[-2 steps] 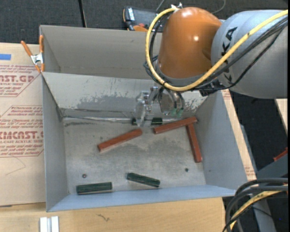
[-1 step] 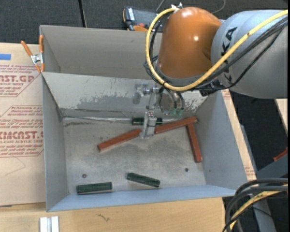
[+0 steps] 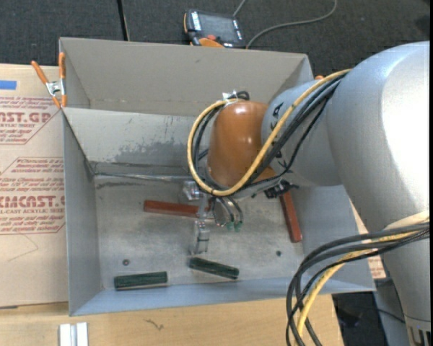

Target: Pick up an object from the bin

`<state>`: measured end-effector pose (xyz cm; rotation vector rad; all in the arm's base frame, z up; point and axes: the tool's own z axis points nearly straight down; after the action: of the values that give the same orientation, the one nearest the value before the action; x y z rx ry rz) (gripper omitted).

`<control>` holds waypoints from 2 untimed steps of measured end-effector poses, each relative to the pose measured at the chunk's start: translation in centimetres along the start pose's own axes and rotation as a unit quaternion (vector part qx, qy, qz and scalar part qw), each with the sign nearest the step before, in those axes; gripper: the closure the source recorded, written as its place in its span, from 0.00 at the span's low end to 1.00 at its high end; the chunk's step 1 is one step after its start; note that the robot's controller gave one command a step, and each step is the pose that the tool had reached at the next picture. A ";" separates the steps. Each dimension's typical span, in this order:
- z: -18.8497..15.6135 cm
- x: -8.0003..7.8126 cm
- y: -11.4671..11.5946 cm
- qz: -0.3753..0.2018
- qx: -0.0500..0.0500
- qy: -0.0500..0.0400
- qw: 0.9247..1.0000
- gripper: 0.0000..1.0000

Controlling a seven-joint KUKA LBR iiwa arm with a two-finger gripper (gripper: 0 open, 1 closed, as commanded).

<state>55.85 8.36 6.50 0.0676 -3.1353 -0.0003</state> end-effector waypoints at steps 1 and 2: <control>-0.5 -0.3 0.0 0.000 -0.001 -0.004 1.000 1.00; -0.5 -0.3 0.0 0.000 -0.001 -0.004 1.000 0.00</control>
Offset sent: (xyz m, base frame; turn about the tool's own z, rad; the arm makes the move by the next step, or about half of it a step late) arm 0.0000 0.0000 0.0000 0.0000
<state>56.11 8.40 7.01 0.0672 -3.1427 -0.0030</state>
